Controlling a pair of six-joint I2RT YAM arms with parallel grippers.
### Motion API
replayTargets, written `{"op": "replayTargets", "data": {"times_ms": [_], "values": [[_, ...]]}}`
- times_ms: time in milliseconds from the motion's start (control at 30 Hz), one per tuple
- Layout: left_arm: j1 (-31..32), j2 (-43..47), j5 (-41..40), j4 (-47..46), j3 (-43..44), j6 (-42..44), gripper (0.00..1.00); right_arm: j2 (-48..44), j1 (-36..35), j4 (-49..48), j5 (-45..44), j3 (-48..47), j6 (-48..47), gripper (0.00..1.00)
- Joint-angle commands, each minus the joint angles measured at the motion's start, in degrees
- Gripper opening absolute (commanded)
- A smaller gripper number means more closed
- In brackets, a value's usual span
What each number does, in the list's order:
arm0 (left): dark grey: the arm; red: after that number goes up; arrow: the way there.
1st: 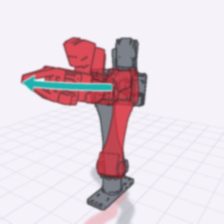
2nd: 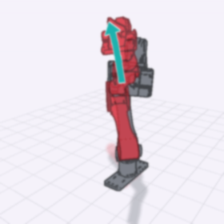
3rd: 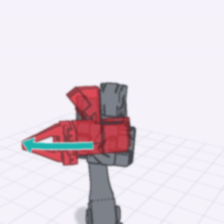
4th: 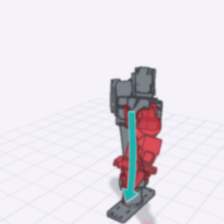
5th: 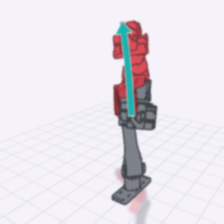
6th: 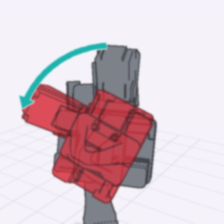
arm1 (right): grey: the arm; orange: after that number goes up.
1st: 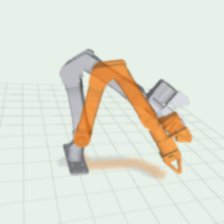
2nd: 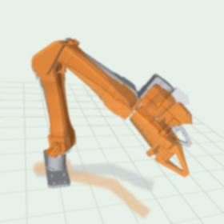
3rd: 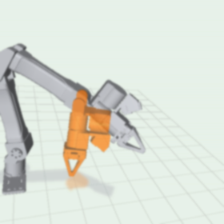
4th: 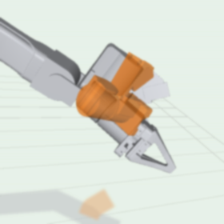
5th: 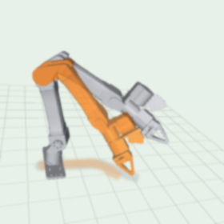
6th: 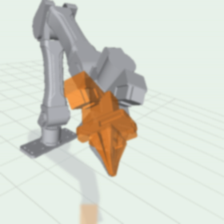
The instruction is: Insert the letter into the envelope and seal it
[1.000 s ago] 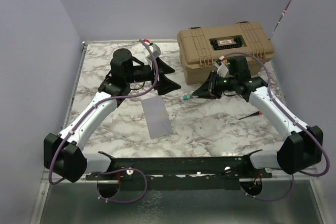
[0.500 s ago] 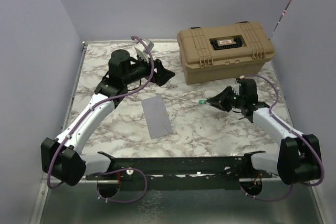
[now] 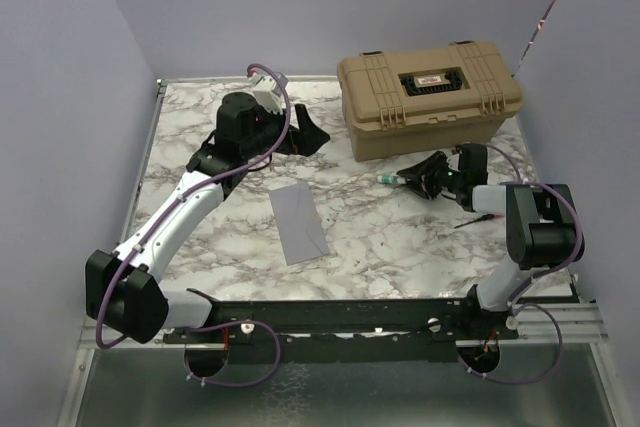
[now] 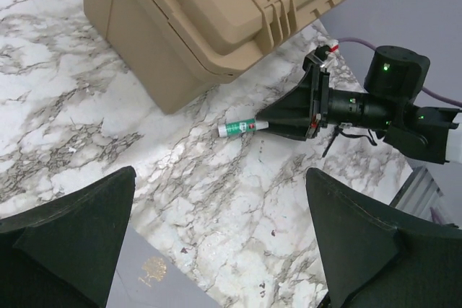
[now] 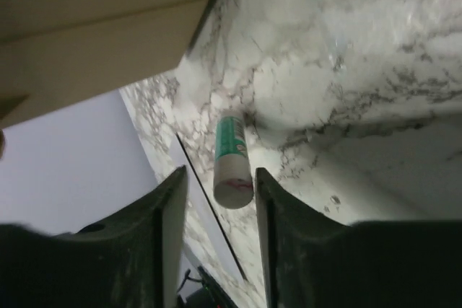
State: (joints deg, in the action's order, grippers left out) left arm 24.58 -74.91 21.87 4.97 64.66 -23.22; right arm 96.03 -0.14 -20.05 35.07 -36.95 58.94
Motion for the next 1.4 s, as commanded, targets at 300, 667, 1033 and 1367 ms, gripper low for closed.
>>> {"op": "replayTargets", "data": {"times_ms": [300, 667, 1033, 1367], "values": [[-0.33, 2.28, -5.03, 18.39, 8.07, -3.65, 0.99, -5.60, 1.13, 16.47, -13.16, -7.77, -8.08, 0.70], [-0.41, 12.41, -18.91, 25.65, 5.40, -12.02, 0.99, -22.79, 1.11, 52.07, -26.89, -16.17, -16.49, 0.55], [-0.31, 20.14, -43.56, 36.96, 11.43, -8.10, 0.99, -38.67, 1.11, 71.92, -31.32, -35.38, -26.52, 0.64], [-0.27, 26.31, -49.19, 46.56, 19.71, -4.89, 0.99, -45.69, -4.36, 77.86, -45.21, -45.30, -28.14, 0.77]]}}
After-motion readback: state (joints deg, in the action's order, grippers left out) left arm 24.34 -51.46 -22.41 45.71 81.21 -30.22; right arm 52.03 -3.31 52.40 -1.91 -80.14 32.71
